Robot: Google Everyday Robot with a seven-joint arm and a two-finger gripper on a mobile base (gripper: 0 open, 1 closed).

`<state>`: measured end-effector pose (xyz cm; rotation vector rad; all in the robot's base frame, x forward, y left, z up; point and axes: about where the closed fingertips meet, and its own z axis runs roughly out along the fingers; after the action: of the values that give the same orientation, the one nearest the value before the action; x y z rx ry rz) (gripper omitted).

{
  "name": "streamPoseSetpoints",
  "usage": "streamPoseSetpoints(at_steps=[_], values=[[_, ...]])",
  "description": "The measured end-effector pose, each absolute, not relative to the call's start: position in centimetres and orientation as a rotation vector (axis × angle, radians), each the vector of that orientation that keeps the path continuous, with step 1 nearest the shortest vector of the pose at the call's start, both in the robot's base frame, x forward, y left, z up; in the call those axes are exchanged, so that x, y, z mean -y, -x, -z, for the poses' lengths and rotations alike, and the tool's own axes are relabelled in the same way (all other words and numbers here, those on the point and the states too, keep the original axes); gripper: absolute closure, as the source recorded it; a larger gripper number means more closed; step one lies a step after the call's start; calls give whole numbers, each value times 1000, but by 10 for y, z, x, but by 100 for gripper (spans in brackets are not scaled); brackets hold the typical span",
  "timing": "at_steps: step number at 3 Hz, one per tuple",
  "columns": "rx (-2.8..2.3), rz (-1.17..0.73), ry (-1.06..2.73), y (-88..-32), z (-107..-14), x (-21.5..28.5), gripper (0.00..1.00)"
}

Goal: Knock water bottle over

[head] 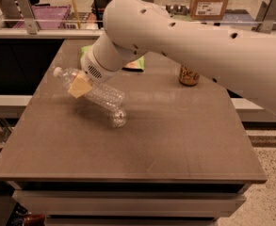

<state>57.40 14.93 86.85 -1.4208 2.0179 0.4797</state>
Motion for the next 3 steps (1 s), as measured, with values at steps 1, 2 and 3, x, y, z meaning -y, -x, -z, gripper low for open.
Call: streamPoseSetpoints(at_steps=[1,2,3], values=[[-1977,-527,1421,-576,-860,-164,100],[-1999,-513,1458,-575,-847,-174,100],[-2049,-477,1494,-572,-832,-178,100]])
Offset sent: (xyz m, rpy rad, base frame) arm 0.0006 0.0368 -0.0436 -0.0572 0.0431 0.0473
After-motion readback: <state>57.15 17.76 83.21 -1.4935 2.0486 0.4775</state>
